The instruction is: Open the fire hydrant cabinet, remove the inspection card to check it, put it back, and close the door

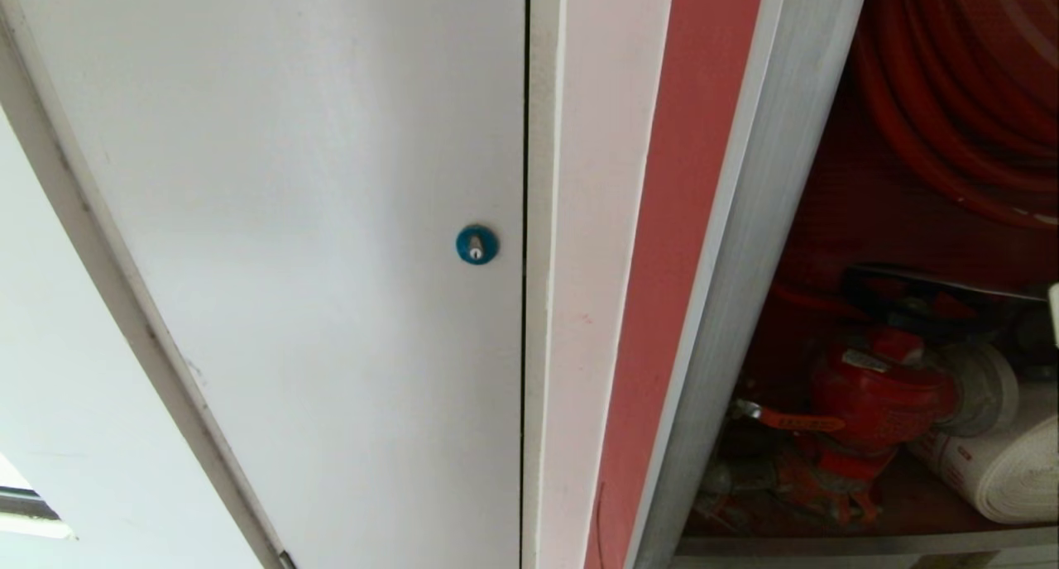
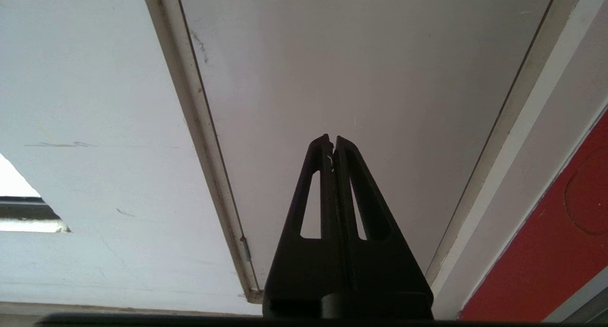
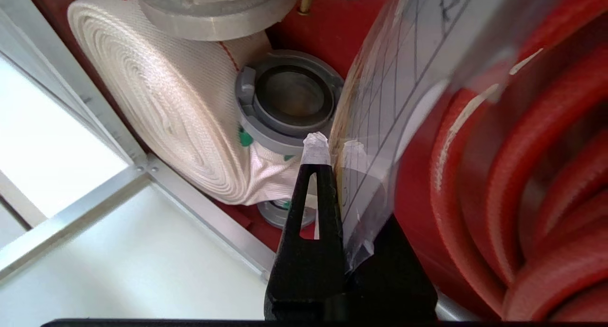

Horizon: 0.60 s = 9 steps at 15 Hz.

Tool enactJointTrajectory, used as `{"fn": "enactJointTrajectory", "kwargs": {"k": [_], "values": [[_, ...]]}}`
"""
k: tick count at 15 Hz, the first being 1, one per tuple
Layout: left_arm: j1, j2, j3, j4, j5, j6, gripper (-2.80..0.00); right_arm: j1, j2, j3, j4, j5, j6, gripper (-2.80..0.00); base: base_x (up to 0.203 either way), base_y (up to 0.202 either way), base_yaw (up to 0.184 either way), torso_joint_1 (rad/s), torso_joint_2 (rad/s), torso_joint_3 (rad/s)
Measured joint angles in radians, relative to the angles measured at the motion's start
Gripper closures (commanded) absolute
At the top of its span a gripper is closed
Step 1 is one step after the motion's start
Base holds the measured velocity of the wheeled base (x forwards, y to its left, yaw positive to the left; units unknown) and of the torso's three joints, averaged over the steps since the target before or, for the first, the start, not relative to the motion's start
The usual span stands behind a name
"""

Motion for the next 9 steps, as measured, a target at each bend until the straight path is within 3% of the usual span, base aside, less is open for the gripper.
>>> {"fn": "enactJointTrajectory", "kwargs": {"k": [9], "values": [[0.0,0.0,0.0,0.0,0.0,0.0,0.0,0.0,-0.017,0.027,-0.007,0.0,-0.002,-2.8,0.0,0.0,0.0,0.0,0.0,0.0]]}}
